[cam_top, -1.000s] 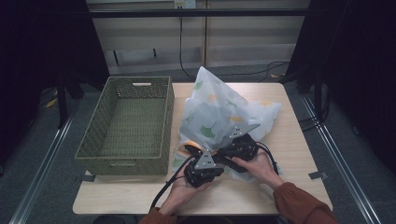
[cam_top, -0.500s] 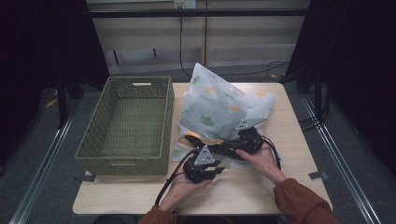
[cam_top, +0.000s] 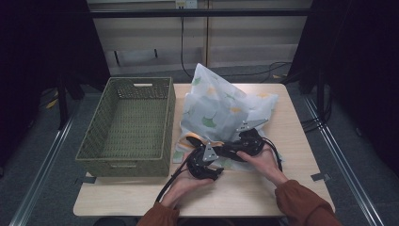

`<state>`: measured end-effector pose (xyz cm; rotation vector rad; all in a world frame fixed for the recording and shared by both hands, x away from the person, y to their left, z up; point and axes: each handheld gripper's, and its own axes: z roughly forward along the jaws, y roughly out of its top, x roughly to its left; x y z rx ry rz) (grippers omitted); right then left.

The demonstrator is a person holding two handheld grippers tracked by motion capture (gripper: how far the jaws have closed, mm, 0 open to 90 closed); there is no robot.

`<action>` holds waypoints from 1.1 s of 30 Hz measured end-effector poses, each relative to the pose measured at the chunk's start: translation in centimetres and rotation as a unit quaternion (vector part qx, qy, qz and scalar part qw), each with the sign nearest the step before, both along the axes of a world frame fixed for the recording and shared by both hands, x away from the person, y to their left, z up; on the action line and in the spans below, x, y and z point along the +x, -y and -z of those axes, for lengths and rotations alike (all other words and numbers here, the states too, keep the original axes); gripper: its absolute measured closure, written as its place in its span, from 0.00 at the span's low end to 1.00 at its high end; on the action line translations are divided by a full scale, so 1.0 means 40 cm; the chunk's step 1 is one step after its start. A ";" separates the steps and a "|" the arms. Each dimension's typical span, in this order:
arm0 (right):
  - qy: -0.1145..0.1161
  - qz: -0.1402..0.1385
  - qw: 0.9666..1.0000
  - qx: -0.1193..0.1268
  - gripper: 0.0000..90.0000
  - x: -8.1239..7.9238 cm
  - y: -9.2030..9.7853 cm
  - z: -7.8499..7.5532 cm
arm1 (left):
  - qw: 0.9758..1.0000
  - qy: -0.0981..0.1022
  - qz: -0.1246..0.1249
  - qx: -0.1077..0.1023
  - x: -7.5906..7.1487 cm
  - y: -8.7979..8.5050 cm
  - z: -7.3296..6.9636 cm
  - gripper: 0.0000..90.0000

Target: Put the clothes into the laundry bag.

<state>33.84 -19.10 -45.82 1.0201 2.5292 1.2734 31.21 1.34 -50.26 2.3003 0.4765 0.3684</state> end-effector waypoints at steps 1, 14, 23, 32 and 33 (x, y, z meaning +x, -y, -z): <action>-0.001 0.000 1.000 0.000 0.99 0.000 0.000 0.000 | 1.000 0.002 0.007 0.005 0.007 0.003 -0.002 0.41; 0.000 -0.018 1.000 0.014 0.99 -0.015 -0.011 -0.017 | 0.999 -0.017 0.023 0.032 0.027 0.033 -0.019 1.00; 0.001 -0.010 1.000 -0.013 1.00 0.011 -0.029 0.014 | 0.996 -0.042 0.082 -0.014 -0.032 0.045 -0.064 1.00; 0.018 0.009 1.000 -0.023 1.00 0.047 -0.035 0.012 | 0.989 -0.068 0.126 -0.039 -0.058 0.060 -0.068 1.00; 0.023 0.010 0.999 -0.025 1.00 0.052 -0.037 0.012 | 0.986 -0.079 0.133 -0.054 -0.064 0.063 -0.065 1.00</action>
